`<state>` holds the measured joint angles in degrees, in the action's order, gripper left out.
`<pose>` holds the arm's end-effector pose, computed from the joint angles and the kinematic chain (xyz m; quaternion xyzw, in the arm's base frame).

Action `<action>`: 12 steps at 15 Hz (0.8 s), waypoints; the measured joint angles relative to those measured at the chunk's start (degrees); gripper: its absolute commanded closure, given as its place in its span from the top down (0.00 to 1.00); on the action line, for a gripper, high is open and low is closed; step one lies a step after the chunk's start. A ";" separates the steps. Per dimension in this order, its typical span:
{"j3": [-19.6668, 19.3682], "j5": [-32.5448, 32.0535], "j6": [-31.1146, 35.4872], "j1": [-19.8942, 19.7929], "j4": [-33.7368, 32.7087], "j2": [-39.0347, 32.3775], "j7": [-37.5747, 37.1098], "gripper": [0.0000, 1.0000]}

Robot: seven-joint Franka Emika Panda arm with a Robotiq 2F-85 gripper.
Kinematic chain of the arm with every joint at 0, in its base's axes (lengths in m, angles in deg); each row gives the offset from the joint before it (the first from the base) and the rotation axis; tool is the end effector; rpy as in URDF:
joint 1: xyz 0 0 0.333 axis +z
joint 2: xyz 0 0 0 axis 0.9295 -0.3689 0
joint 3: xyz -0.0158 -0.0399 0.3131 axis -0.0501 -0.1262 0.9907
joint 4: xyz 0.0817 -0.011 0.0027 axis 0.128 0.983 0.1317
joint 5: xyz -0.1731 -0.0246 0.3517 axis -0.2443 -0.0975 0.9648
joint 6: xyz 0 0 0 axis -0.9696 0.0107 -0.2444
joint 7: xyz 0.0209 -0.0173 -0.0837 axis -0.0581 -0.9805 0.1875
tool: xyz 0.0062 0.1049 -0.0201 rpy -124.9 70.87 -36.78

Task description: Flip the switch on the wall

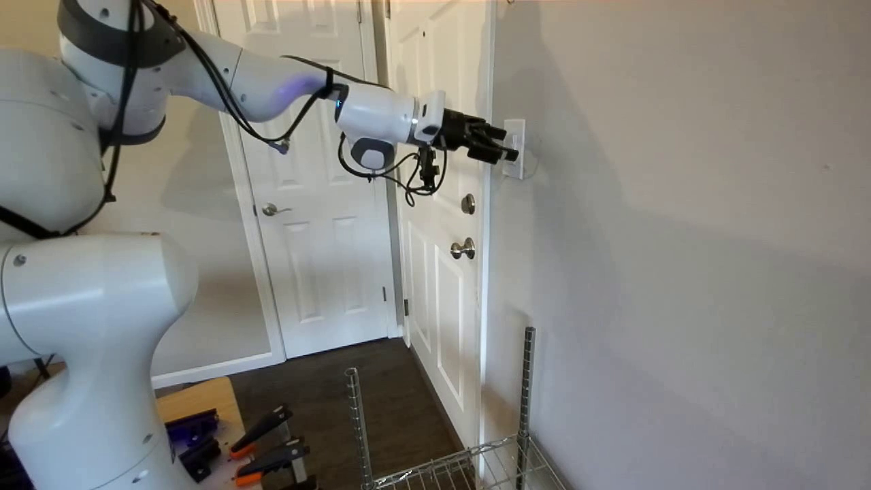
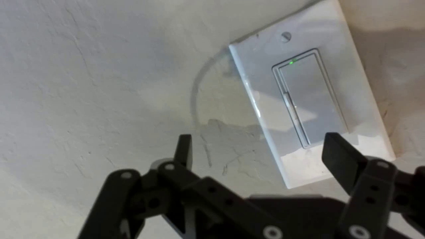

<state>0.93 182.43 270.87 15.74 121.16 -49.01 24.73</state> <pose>0.5603 0.1075 0.4781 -0.7178 0.3252 -0.6155 0.0084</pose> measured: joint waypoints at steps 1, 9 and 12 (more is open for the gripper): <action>0.44 0.02 0.00 -0.61 -0.53 0.12 0.00 1.00; 2.28 4.21 0.00 -3.31 -2.09 0.68 0.39 1.00; 6.44 4.57 0.00 -5.85 -2.51 1.92 1.16 1.00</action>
<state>7.37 187.00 270.87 9.90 118.65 -47.09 25.89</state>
